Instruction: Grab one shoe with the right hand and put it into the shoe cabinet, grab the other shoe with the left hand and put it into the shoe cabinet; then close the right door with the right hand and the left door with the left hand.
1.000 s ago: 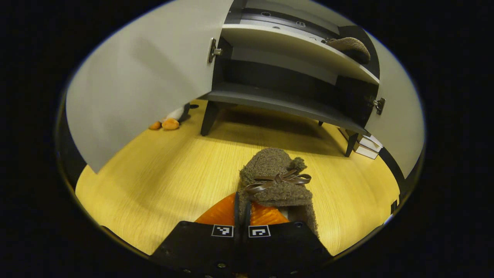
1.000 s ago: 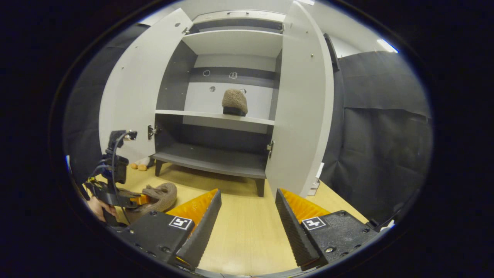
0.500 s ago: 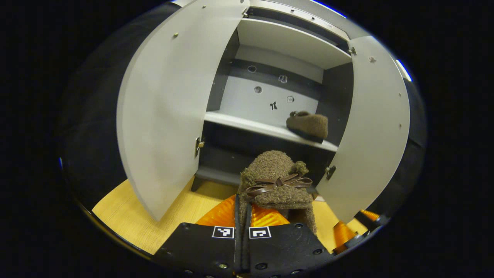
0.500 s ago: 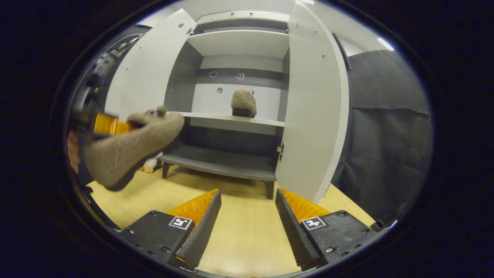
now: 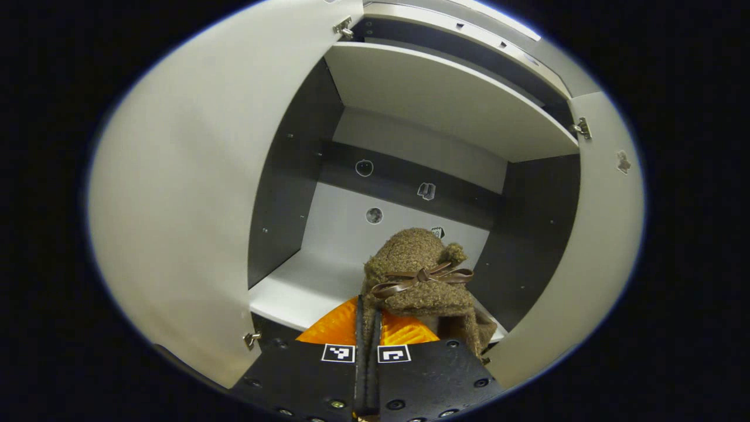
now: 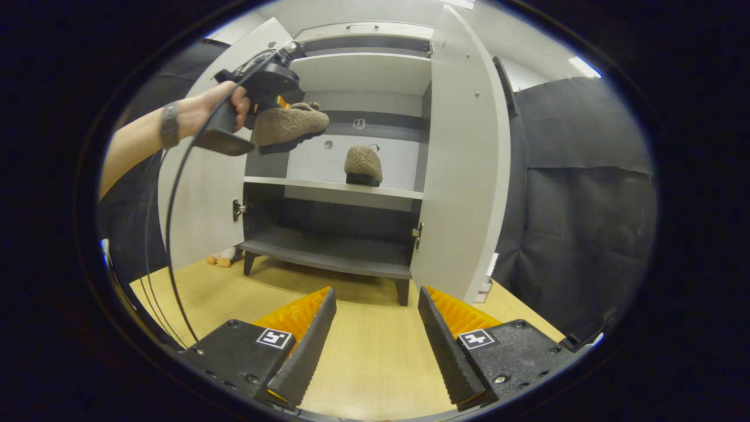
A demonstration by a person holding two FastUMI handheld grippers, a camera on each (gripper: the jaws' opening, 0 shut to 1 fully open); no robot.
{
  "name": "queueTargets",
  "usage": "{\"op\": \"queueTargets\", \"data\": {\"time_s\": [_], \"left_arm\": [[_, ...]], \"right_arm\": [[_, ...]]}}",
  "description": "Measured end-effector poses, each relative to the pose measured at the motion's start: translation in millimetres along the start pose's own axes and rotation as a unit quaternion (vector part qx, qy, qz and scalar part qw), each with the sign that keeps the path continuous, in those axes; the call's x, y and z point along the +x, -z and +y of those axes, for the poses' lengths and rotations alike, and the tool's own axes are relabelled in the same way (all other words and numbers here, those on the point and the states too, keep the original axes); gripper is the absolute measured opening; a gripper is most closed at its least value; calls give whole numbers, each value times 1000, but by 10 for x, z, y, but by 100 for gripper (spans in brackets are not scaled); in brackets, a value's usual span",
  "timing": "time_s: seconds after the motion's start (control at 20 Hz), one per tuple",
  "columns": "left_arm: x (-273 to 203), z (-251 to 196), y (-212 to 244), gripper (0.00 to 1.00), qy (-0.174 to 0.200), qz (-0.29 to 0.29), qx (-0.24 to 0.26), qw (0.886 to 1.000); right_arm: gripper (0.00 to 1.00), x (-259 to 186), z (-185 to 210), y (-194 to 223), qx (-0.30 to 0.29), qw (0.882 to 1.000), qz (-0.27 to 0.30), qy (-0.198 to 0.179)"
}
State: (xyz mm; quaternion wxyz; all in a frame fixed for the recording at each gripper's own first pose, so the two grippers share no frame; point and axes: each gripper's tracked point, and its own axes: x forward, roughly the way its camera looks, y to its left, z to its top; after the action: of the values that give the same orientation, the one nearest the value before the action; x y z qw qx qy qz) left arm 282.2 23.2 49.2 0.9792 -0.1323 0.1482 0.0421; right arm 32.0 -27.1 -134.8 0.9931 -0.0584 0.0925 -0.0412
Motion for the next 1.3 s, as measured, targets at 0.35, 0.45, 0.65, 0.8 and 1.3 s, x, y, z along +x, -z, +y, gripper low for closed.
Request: {"op": "queueTargets", "data": {"time_s": [0.35, 0.45, 0.65, 0.8, 1.3], "left_arm": [[905, 175, 318, 0, -48, 91, -3, 995], [1076, 228, 439, 0, -60, 112, 3, 992], [1207, 333, 592, 1, -85, 145, -3, 986], [1208, 289, 619, 8, -68, 156, -18, 985], [622, 154, 262, 49, 0, 125, 34, 992]], "right_arm": [[89, -69, -170, 5, 4, 1000, 3, 24], [89, -62, -208, 13, 5, 1000, 5, 29], [89, -36, -238, 58, 12, 999, 12, 34], [89, -24, -208, 60, 27, 999, 15, 30], [89, -1, -101, 55, 28, 999, 16, 14]]}}
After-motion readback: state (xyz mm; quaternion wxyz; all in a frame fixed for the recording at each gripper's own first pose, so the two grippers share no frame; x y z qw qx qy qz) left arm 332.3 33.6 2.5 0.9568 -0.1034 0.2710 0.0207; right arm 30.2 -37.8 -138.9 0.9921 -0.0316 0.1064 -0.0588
